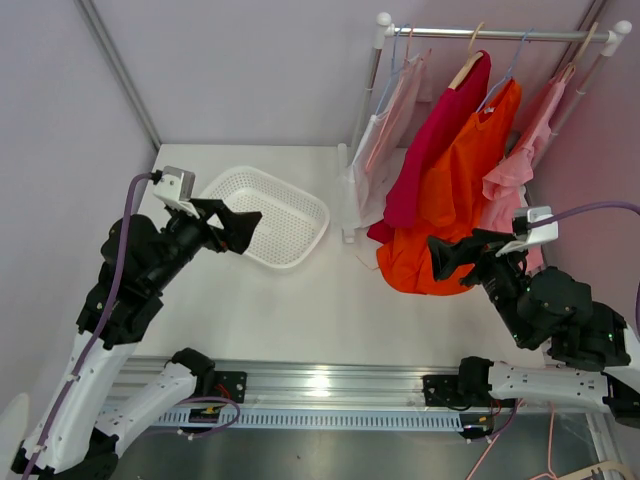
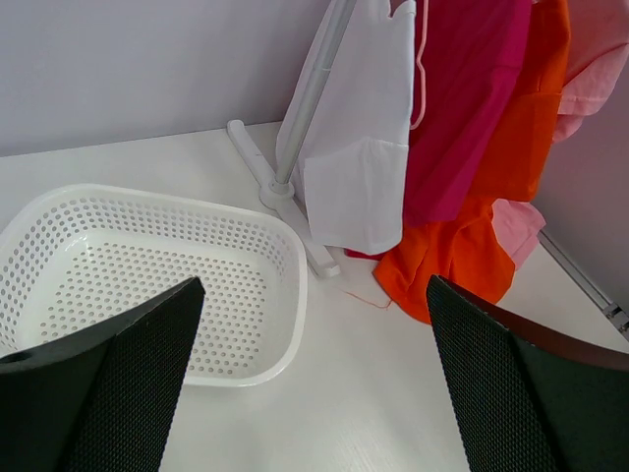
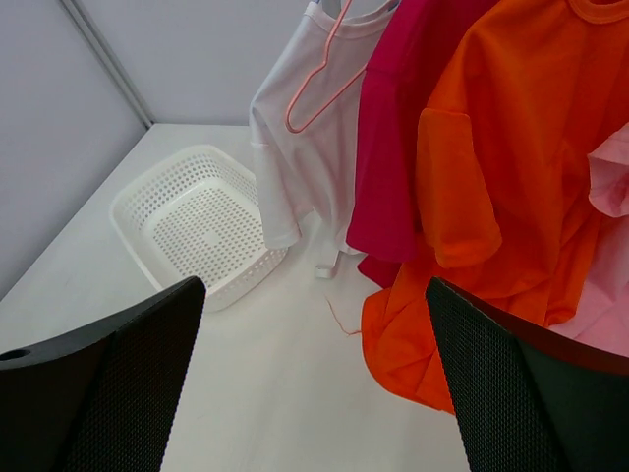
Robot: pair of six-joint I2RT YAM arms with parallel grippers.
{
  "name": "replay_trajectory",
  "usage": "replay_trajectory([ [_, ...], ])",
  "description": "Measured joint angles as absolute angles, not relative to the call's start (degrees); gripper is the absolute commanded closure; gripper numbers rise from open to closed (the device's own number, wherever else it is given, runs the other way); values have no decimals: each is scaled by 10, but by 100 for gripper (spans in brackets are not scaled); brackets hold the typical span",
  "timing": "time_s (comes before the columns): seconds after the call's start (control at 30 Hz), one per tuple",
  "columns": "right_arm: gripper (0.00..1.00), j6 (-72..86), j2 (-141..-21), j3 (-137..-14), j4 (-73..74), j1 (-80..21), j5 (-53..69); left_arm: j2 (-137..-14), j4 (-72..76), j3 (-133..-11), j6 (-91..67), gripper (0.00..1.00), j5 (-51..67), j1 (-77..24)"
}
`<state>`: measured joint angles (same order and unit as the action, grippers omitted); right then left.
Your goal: Remove the t-shirt from the hanger
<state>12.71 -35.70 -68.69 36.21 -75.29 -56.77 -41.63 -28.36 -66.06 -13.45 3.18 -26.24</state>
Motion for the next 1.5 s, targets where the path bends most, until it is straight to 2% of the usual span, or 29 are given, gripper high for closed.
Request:
replay_trajectory([
  [0.4,1,116,-383,-670,350,-753,-583,-416,-284,-660,-135,0,31,-262],
  [0.6,1,13,-437,-657,241,-715,-539,-416,-284,-660,-135,0,31,-262],
  [0.8,0,4,-642,-840,206,-473,-313,-416,-284,-660,-134,0,27,-262],
  [0.97,1,-5,-782,-932,188,-396,-225,-416,-284,-660,-134,0,20,-262],
  [1.1,3,16,-905,-1056,199,-310,-150,-416,-284,-660,-134,1,18,-262],
  [1.37,11,42,-1065,-1267,232,-260,-118,-425,-284,-660,-134,0,19,-262],
  [1.5,12,62,-1103,-1325,238,-243,-92,-426,-284,-660,-134,0,18,-262],
])
